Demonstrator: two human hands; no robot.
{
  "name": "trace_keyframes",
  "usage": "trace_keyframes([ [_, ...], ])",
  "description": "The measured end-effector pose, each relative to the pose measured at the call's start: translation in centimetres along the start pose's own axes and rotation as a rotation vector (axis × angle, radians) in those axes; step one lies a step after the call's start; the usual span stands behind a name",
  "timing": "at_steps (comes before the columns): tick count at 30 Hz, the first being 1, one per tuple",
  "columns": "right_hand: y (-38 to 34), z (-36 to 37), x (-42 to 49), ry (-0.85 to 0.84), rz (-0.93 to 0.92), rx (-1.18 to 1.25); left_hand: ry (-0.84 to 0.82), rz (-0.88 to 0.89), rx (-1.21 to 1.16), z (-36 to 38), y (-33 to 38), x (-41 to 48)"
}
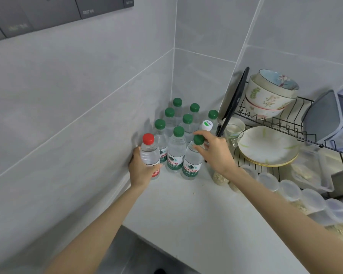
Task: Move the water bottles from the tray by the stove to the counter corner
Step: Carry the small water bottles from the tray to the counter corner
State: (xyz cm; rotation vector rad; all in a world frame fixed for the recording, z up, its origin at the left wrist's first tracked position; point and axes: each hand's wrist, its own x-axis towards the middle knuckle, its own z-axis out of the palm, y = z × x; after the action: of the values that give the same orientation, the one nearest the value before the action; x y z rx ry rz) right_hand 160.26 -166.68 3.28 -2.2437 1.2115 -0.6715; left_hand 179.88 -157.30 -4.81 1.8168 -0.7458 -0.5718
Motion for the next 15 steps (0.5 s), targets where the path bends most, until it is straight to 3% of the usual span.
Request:
trace_keyframes([
  [7,-0.5,-2.8,-2.3,-0.047,0.014,0.051,-0.001,-0.043,-0.092,-0.6,0.5,-2.1],
  [15,-1.2,-8.1,-8.4,-0.017,-0.034,0.345,-0.035,-0.048,-0.209,-1.7,5.8,-9.0],
])
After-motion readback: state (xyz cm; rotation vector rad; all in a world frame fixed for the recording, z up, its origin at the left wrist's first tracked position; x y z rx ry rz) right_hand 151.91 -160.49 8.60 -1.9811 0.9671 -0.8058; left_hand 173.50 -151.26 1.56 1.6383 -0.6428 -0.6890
